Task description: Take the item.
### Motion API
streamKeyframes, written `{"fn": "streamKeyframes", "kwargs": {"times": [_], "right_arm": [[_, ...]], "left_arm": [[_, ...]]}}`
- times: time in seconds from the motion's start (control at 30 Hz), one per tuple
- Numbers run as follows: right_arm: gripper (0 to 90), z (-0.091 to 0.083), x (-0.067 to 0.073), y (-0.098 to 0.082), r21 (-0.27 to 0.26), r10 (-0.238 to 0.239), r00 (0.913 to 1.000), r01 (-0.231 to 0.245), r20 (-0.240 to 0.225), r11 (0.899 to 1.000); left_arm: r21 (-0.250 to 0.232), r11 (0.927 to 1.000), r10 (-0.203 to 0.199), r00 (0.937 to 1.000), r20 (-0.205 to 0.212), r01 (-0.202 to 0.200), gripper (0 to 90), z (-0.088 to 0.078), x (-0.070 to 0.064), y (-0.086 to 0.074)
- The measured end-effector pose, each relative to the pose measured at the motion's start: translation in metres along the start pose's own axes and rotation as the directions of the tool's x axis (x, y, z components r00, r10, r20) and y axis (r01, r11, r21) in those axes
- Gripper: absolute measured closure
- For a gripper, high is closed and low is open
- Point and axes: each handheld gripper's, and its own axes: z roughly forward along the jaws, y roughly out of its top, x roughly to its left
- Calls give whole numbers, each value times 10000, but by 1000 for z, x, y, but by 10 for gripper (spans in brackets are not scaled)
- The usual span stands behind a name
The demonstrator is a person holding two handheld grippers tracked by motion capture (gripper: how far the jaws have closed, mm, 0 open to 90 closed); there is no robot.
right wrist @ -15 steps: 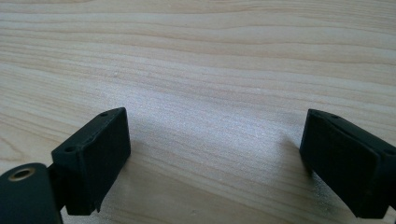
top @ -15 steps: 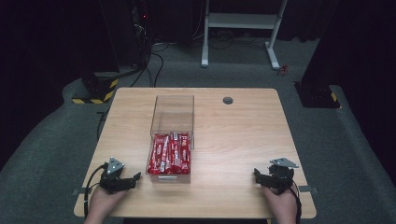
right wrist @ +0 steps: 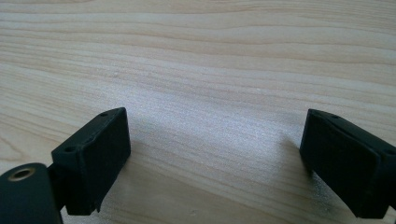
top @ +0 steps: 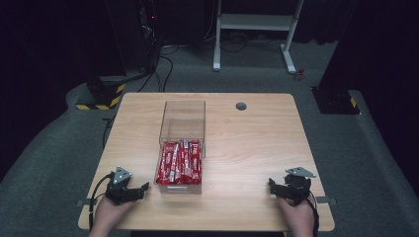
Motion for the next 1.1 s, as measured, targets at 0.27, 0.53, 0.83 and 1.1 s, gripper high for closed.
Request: {"fn": "streamKeyframes", "kwargs": {"times": [0.27, 0.53, 0.83, 1.1], "right_arm": [[85, 0, 0, 1, 23, -43, 10000, 43, -21, 10000], [84, 1, 0, 2, 29, -38, 10000, 38, -66, 10000], [99, 1, -2, 6, 96, -315, 9981, 320, -522, 9994], [116, -21, 4, 15, -950, -375, 9969, 309, -686, 9950]], "left_arm": [[11, 10000, -3, 10000, 25, 3, 163, 1, 0, 1], [8, 10000, -26, 10000, 6, 26, 165, 0, 0, 0], [-14, 10000, -57, 9999, -89, 57, 167, 0, -1, 0], [-17, 10000, -65, 9999, -101, 65, 168, 0, -1, 0]]}}
